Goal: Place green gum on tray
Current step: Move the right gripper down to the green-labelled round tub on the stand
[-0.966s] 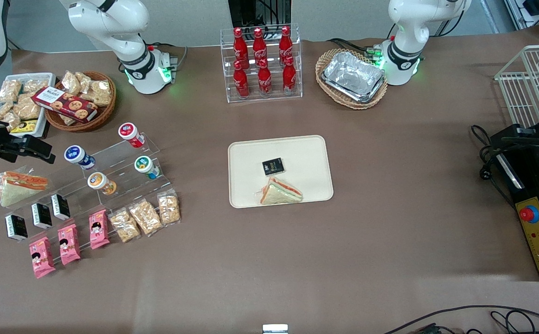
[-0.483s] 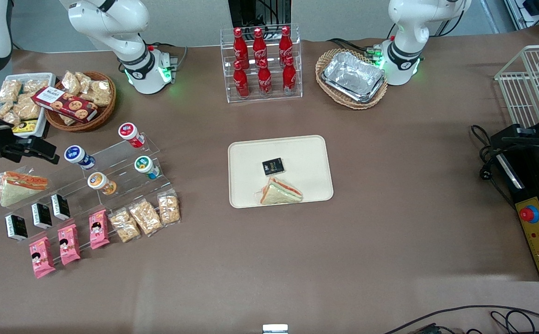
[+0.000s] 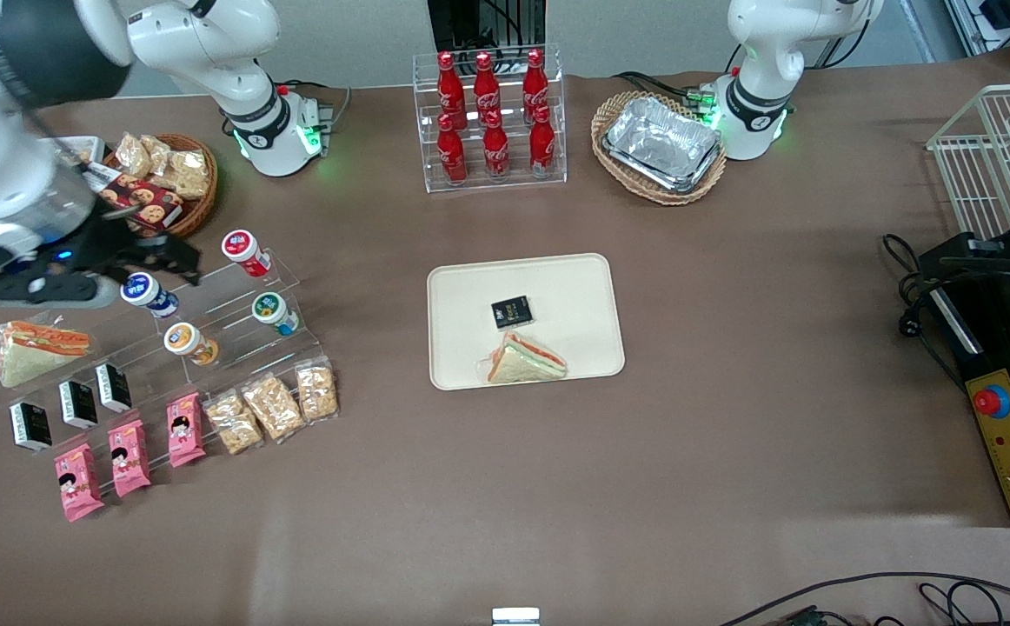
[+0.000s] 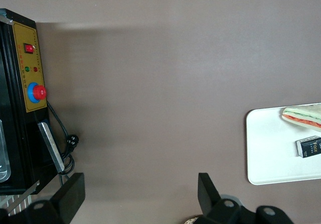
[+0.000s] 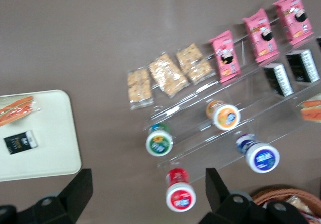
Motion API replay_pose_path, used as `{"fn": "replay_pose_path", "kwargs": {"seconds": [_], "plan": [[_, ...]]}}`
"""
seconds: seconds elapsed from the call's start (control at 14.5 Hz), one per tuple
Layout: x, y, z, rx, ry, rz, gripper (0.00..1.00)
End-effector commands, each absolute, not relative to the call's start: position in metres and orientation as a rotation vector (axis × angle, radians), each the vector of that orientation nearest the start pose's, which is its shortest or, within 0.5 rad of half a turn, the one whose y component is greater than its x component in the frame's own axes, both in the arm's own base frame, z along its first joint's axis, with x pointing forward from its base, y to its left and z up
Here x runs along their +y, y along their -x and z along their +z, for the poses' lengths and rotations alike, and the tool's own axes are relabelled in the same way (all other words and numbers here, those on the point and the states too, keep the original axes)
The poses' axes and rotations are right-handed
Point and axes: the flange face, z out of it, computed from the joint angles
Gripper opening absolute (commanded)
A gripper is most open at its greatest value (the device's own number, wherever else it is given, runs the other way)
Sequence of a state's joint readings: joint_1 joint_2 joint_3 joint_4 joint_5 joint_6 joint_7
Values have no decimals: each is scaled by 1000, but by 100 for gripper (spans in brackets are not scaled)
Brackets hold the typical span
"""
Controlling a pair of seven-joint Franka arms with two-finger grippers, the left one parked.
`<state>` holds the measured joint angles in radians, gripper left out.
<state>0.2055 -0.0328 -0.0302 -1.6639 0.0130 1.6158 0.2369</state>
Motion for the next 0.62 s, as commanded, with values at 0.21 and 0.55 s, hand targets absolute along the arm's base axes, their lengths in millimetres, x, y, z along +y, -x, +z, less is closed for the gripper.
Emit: {"fn": "replay_pose_path", "kwargs": {"seconds": [0.21, 0.55], "plan": [[123, -495, 566, 72, 3109, -36, 100], [132, -492, 500, 24, 3117, -61, 100]]}}
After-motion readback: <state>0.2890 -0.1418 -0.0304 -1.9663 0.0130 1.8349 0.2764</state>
